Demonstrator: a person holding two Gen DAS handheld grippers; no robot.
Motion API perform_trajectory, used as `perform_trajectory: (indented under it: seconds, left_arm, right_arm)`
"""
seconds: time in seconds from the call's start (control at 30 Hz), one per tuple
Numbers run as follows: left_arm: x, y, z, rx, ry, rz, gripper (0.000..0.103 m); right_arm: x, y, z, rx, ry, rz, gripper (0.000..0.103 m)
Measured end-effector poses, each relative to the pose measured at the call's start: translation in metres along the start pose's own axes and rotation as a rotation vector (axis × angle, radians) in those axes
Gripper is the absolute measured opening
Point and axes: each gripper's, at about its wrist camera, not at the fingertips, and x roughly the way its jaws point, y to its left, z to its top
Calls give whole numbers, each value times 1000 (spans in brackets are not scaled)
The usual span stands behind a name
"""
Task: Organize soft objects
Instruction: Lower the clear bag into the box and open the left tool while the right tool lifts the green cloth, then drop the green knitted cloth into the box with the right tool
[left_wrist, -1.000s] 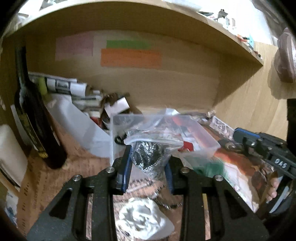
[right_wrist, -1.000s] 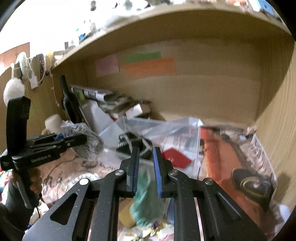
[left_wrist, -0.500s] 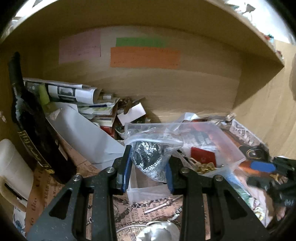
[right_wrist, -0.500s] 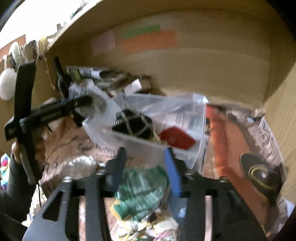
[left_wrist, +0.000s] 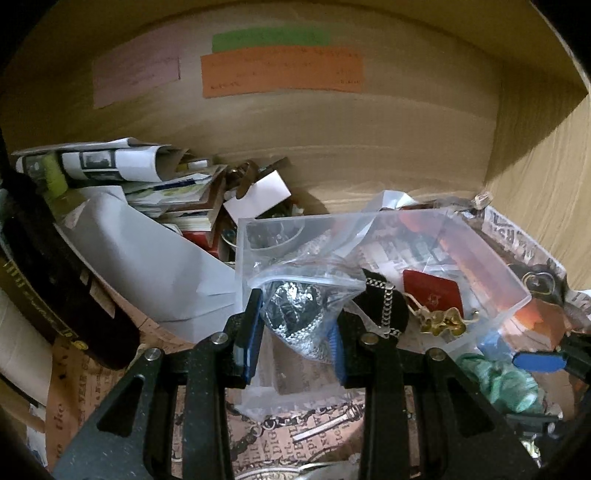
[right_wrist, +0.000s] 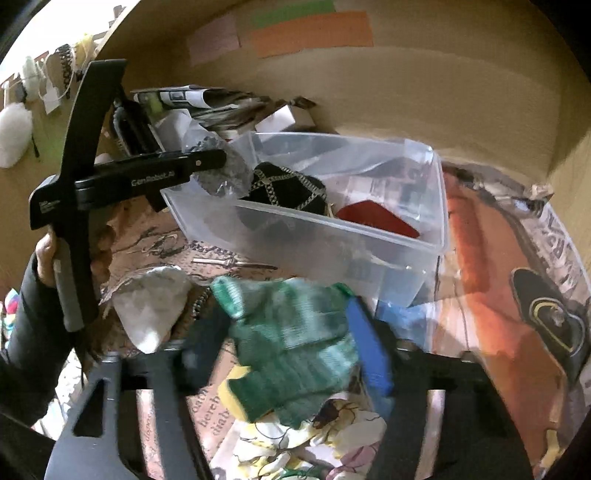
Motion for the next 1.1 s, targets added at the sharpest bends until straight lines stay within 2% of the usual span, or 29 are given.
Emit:
perform_trajectory:
  seconds: [0.2,0.27,0.4,0.57,0.73,0.93,1.1]
  left_arm:
    - [11,-7,0,25,25,3,33]
    - [14,-7,-1,30,34,0,38]
    - [13,-7,-2,34,45,-9,61]
    - [3,-8,-4,38,27,-19,71]
    - [-9,-4,-2,24,2,-36,81]
    - [-33,3,-2,3,-50,-46,96]
    - [-42,8,-5,-8,-48,-62,98]
  right_arm:
    - [-7,1,0,6,-26,-13,19]
    - [-14,0,3,14,-53,-17,18]
    - [-34,0,14,8,-119,-32,17]
    - [-61,2,35,-17,-220,-50,17]
    - [-66,3,57,-39,-289,-90,17]
    - [-30,-1,80,-80,-243,-165,17]
    - [8,-10,86,-80,-147,-182,17]
